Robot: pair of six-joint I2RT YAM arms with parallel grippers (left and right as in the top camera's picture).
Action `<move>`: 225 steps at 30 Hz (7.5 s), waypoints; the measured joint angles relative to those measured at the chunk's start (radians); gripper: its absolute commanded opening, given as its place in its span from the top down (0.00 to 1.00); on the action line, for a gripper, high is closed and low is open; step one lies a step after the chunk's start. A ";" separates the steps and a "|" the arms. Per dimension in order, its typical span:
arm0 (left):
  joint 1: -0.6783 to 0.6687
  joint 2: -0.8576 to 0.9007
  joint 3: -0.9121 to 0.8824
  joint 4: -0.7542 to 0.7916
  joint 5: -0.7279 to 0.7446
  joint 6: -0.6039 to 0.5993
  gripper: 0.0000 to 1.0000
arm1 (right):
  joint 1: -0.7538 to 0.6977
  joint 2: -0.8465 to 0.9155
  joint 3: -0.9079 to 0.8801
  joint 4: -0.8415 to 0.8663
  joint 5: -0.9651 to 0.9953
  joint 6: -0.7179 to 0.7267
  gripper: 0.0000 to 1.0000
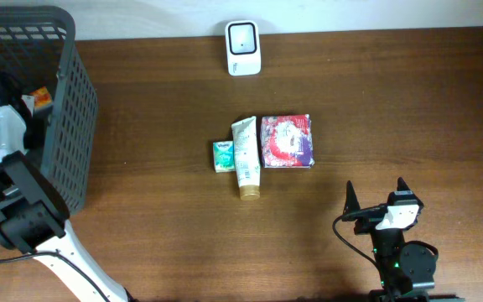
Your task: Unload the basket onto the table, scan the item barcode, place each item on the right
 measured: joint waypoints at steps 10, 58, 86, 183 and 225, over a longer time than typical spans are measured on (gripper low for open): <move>-0.021 -0.577 0.059 -0.010 0.272 -0.626 1.00 | 0.000 0.000 0.000 0.000 0.000 0.000 0.01; -0.062 -0.103 0.492 -0.240 0.156 -0.343 0.10 | 0.000 0.000 0.000 0.000 0.000 0.000 0.02; -0.050 0.108 0.079 0.313 0.179 0.309 1.00 | 0.000 0.000 0.000 0.000 0.000 0.000 0.01; -0.597 -0.291 0.558 -0.951 0.116 -0.930 0.01 | -0.003 2.190 1.552 -0.996 -0.690 -0.241 0.78; -0.607 -0.291 0.558 -0.950 0.116 -0.930 0.01 | -0.453 2.003 1.471 -1.052 -0.525 -0.268 0.11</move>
